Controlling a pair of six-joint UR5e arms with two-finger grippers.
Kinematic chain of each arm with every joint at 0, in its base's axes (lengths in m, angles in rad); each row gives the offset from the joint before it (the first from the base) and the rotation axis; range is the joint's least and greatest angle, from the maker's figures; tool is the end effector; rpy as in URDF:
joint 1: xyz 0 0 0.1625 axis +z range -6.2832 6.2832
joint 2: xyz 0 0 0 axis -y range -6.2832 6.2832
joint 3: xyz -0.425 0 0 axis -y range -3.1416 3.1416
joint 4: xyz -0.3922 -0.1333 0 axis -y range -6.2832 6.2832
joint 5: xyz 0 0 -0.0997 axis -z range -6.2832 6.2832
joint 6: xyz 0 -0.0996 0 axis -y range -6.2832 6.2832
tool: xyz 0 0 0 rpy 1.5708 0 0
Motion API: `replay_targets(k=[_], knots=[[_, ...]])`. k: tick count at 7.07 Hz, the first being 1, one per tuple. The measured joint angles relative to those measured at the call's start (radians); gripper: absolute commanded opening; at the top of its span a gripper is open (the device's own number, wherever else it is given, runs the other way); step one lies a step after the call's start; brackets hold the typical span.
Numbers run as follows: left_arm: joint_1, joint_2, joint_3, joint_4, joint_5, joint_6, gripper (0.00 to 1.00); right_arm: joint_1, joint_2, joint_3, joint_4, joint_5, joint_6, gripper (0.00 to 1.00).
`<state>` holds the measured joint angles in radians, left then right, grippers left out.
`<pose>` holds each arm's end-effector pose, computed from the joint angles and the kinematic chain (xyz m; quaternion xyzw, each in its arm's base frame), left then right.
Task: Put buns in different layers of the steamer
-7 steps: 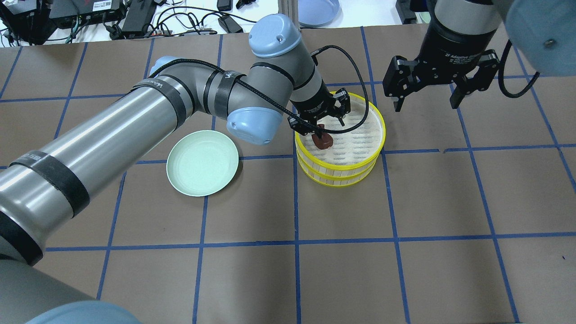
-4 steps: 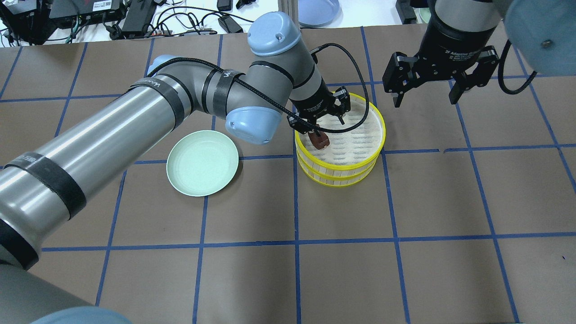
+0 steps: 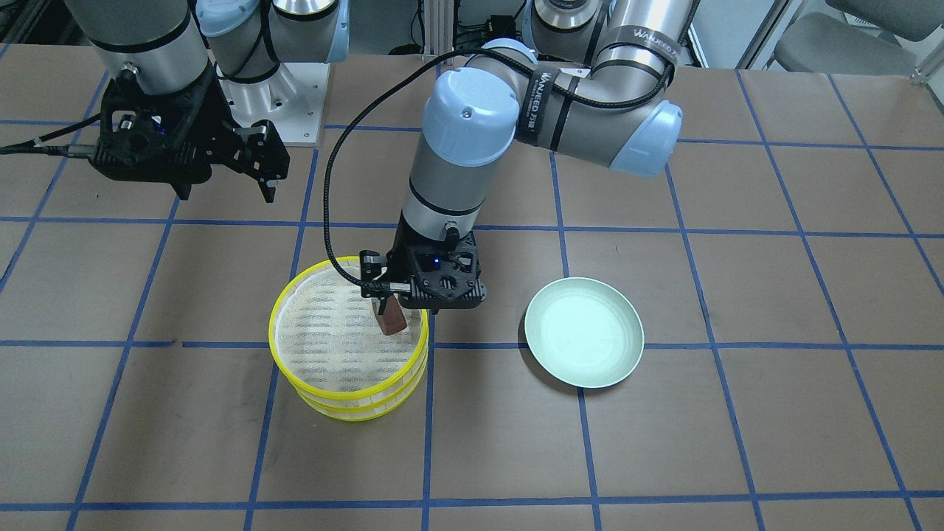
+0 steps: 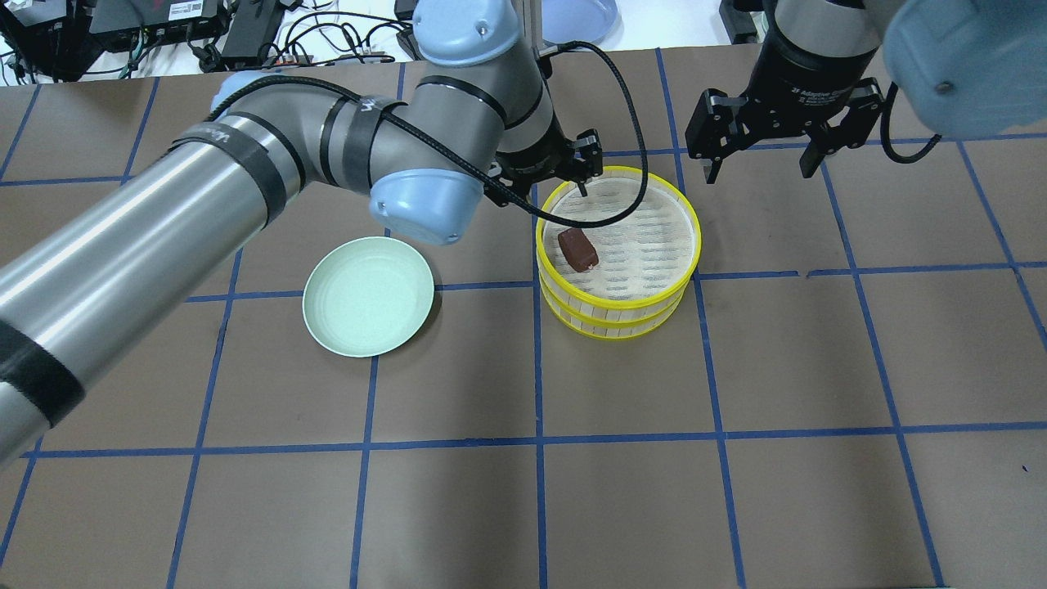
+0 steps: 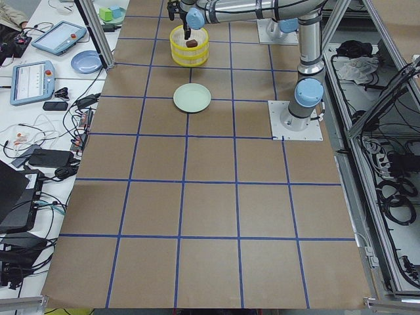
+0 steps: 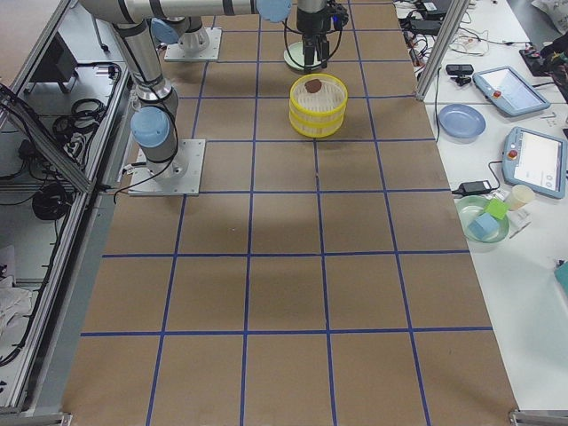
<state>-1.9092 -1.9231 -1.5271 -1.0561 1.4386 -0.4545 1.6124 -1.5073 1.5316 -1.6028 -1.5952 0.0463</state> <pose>-0.3500 -0.5533 0.3660 0.0508 -0.9912 0.0693 0.1002 0.1524 -0.5136 0.4783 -0.0024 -0.9999 0.0044 0.0120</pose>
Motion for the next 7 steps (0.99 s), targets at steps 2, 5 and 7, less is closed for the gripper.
replay_targets(k=[2, 5, 7], knots=[[0.097, 0.110, 0.008, -0.174, 0.034, 0.233, 0.81, 0.002, 0.088, 0.037, -0.133, 0.001, 0.003, 1.00], [0.224, 0.278, 0.012, -0.429, 0.134, 0.429, 0.83, 0.004, 0.079, 0.045, -0.166, 0.001, 0.002, 1.00], [0.257, 0.343, 0.019, -0.500, 0.173, 0.450, 0.84, 0.011, 0.012, 0.028, -0.101, 0.013, 0.008, 1.00]])
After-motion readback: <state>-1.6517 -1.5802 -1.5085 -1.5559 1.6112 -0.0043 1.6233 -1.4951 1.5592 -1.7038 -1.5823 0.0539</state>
